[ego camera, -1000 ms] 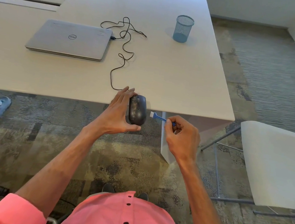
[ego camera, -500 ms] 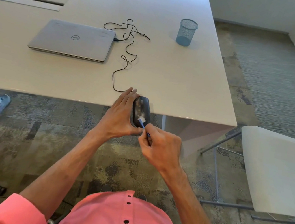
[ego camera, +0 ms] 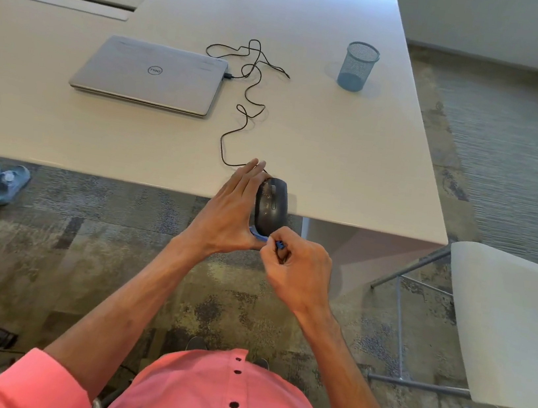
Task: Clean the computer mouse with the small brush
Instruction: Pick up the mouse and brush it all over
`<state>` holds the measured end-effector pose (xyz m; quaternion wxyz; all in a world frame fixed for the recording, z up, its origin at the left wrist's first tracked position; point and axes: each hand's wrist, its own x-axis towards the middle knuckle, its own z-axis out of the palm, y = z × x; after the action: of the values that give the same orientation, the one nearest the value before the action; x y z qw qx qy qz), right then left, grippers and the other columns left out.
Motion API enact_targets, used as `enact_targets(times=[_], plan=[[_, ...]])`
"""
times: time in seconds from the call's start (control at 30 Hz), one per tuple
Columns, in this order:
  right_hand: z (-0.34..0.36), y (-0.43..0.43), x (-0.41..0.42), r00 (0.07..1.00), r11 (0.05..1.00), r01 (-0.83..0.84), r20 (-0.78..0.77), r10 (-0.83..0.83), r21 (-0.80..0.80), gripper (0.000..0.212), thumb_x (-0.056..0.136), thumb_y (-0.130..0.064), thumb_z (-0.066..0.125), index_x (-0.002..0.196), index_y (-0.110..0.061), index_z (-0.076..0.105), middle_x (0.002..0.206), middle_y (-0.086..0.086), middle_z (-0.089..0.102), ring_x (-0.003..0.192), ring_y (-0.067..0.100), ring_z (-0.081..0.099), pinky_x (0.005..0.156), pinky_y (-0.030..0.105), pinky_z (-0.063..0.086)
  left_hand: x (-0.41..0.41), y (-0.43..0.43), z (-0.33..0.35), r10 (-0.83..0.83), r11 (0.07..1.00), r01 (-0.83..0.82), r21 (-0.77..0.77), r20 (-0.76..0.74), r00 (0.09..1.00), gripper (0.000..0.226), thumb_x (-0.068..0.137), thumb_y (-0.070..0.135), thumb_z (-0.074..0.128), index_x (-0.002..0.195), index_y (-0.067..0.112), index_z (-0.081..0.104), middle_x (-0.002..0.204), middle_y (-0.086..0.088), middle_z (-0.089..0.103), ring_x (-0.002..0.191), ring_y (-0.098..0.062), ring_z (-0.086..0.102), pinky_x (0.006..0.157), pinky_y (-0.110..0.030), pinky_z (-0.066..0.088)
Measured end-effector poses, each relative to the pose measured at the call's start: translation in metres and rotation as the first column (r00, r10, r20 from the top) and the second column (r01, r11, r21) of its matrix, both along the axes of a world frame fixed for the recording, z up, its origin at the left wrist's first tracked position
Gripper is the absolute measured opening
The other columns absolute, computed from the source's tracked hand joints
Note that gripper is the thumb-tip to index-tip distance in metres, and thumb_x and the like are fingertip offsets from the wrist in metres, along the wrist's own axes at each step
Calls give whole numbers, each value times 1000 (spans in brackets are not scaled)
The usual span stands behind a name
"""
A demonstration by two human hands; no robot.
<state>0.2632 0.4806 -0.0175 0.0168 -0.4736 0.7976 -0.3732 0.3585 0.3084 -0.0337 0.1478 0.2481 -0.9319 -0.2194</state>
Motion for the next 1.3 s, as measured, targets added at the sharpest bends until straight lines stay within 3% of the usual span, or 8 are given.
enact_targets(times=[0.17, 0.27, 0.43, 0.57, 0.77, 0.93, 1.1, 1.3], plan=[[2, 5, -5, 996, 991, 45, 82, -34, -130, 14, 100, -24, 73, 88, -20, 80, 61, -12, 65, 50, 6, 54, 50, 19, 44, 1, -6, -4, 21, 1000, -22, 7, 10, 1000, 143, 75, 89, 79, 178, 6, 23, 191, -6, 13, 178, -20, 2, 144, -49, 18], [6, 7, -13, 990, 971, 81, -96, -105, -225, 16, 102, -23, 71, 91, -16, 81, 68, -12, 69, 52, -1, 49, 52, 15, 43, 1, -10, -7, 45, 999, -46, 2, 4, 999, 139, 76, 79, 90, 178, 10, 24, 190, -4, 14, 178, -17, 2, 144, -44, 16], [5, 1, -18, 923, 985, -1, -380, -66, -175, 24, 100, -15, 71, 76, -16, 69, 62, -7, 62, 44, 15, 50, 40, 34, 47, 1, -11, -7, 40, 999, -40, 12, -14, 999, 140, 76, 85, 86, 177, 11, 25, 190, -3, 16, 178, -16, 3, 143, -43, 17], [5, -2, -9, 931, 987, -88, -364, 34, -133, 25, 98, -13, 73, 74, -15, 68, 59, -7, 59, 43, 14, 50, 40, 34, 48, 2, -8, -4, 28, 999, -27, 41, -28, 999, 145, 76, 105, 61, 177, 8, 26, 190, -5, 16, 178, -19, 3, 144, -46, 17], [10, -4, 1, 936, 985, -170, -314, 160, -3, 28, 98, -15, 76, 73, -16, 64, 59, -7, 59, 46, 13, 52, 44, 37, 53, 5, -9, -3, 20, 998, -19, 68, -3, 1000, 142, 69, 85, 72, 177, 7, 24, 191, -4, 13, 178, -18, 1, 143, -50, 20], [17, 0, -7, 973, 986, -87, -224, 53, -144, 20, 100, -14, 77, 80, -15, 75, 64, -10, 66, 50, 9, 58, 46, 33, 55, 7, -10, -4, 30, 998, -30, 60, -11, 999, 146, 74, 93, 78, 179, 9, 20, 191, -3, 12, 178, -18, 1, 144, -48, 15], [19, -7, -14, 941, 987, 26, -331, -77, -157, 21, 104, -18, 72, 83, -15, 75, 64, -9, 64, 46, 11, 53, 42, 33, 49, 8, -14, -11, 34, 999, -33, 33, -25, 999, 139, 74, 69, 97, 177, 12, 24, 191, -2, 14, 178, -18, 3, 142, -50, 22], [15, -9, -3, 910, 994, -97, -409, 68, -49, 24, 96, -13, 81, 76, -16, 68, 63, -6, 60, 44, 12, 48, 41, 27, 41, 6, -9, -7, 15, 999, -14, 46, -32, 999, 137, 79, 93, 70, 177, 9, 23, 191, -2, 10, 178, -18, -1, 144, -46, 15]])
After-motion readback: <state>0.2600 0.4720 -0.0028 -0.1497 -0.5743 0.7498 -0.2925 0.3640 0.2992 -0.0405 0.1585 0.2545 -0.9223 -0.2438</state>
